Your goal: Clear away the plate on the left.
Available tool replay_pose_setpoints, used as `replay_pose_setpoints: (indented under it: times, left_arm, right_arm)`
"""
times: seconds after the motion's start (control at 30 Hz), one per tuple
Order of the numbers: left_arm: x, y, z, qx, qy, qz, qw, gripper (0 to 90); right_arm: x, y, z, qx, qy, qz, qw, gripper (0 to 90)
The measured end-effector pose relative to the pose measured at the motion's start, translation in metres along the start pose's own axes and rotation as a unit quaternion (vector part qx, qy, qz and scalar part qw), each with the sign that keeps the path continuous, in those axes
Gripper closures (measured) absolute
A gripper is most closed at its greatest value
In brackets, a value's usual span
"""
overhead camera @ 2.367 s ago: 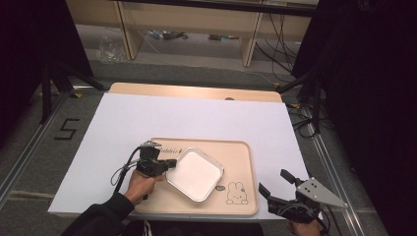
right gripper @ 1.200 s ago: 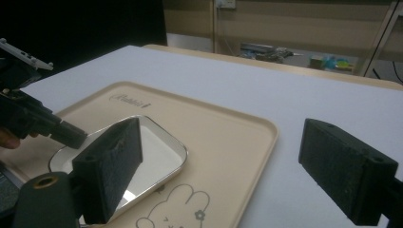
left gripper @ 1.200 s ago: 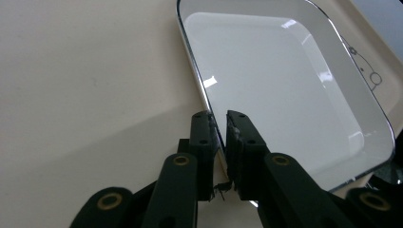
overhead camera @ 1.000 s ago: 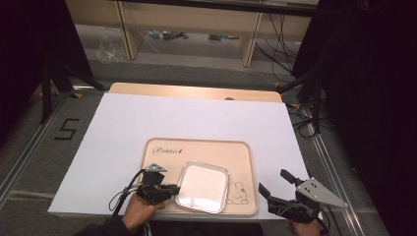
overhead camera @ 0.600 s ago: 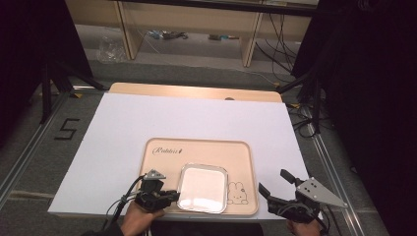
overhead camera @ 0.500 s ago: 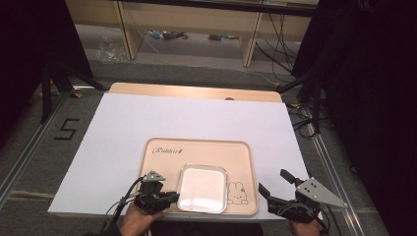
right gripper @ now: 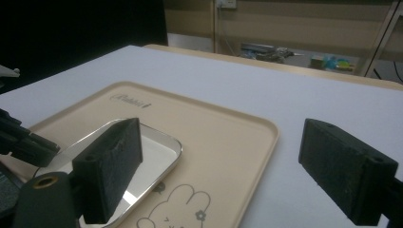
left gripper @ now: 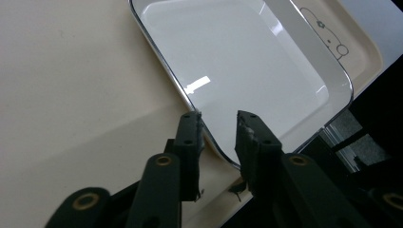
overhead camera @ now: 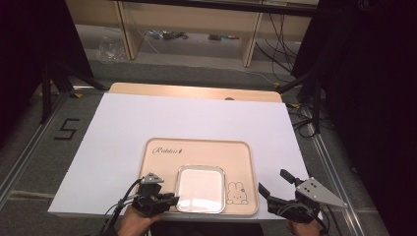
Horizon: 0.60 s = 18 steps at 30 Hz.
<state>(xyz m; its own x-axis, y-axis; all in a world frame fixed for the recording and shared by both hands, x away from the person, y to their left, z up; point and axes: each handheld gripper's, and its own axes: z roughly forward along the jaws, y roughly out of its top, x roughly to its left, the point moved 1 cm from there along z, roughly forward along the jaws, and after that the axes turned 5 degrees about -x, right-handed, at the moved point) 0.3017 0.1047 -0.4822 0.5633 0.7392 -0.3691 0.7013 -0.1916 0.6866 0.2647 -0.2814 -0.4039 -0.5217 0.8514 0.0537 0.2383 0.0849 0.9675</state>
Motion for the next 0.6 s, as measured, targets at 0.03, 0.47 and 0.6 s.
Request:
replay_pose_setpoints:
  times: [0.03, 0.47, 0.6]
  left_arm:
    - [0.0, 0.001, 0.0, -0.006, 0.0, -0.003, 1.0, 68.8]
    - [0.014, 0.017, -0.018, -0.05, 0.034, 0.001, 0.9982, 30.9]
    - [0.019, 0.021, -0.023, -0.078, 0.045, -0.004, 0.9959, 27.7]
  right_arm:
    - [0.0, 0.0, 0.0, 0.0, 0.0, 0.0, 1.0, 15.2]
    - [0.001, -0.001, 0.001, -0.006, 0.0, 0.008, 0.9999, 15.2]
    - [0.001, 0.0, 0.001, -0.004, 0.004, 0.005, 1.0, 15.2]
